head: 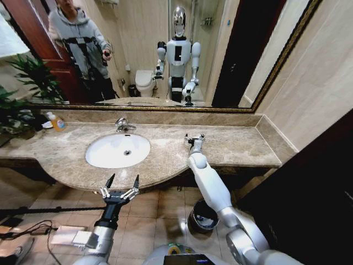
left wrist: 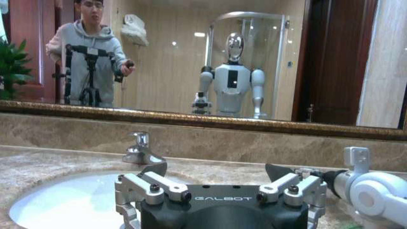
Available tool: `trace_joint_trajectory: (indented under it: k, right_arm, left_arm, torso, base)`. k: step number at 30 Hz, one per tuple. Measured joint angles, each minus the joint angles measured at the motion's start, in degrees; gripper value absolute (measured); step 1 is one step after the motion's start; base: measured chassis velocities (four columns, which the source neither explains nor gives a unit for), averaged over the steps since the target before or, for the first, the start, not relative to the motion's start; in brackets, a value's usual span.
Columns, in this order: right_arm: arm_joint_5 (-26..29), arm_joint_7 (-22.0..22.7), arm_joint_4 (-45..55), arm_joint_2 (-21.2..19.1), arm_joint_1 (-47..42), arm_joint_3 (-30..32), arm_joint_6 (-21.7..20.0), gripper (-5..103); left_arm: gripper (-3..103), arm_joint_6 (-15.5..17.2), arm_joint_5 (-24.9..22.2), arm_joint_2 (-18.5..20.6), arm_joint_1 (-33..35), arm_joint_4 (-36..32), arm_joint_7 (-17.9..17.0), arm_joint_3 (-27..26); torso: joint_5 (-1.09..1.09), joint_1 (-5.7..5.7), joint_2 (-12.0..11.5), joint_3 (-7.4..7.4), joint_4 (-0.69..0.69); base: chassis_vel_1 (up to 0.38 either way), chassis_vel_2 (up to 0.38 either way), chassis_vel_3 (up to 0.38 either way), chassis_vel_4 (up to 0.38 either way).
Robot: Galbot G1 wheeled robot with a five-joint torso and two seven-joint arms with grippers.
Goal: Pick up the trash from the sink and place it in the trash bin.
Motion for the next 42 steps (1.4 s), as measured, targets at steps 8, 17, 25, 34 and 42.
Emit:
trace_joint_trajectory:
  k: [8, 17, 25, 34, 42]
  right_arm:
    - [1.29, 0.16, -1.37, -1.56, -0.34, 1.86, 0.39, 100]
    - [1.74, -0.72, -1.15, -3.02, -1.05, 3.78, 0.21, 101]
    - [2.52, -2.77, -0.70, -3.10, -1.29, 3.88, 0.85, 82]
    - [2.84, -4.44, -0.85, -3.11, -1.31, 4.24, 1.23, 50]
    - [3.00, -4.89, -0.18, -3.44, -1.72, 4.37, 1.24, 18]
  left_arm:
    - [100, 0.00, 0.00, 0.00, 0.00, 0.00, 0.00, 0.00]
    - [100, 0.00, 0.00, 0.00, 0.00, 0.00, 0.00, 0.00]
    - [100, 0.00, 0.00, 0.00, 0.00, 0.00, 0.00, 0.00]
    - [100, 0.00, 0.00, 0.00, 0.00, 0.00, 0.00, 0.00]
    - [100, 0.00, 0.00, 0.00, 0.00, 0.00, 0.00, 0.00]
  torso:
    - [0.01, 0.00, 0.01, 0.00, 0.00]
    - [0.01, -0.01, 0.00, 0.00, 0.00]
    - [0.01, -0.01, 0.01, 0.00, 0.00]
    - [0.01, 0.00, 0.01, 0.00, 0.00]
    - [0.01, -0.01, 0.01, -0.01, 0.00]
  base:
    - [0.000, 0.000, 0.000, 0.000]
    - [0.000, 0.000, 0.000, 0.000]
    - [0.000, 0.000, 0.000, 0.000]
    - [0.000, 0.000, 0.000, 0.000]
    - [0.000, 0.000, 0.000, 0.000]
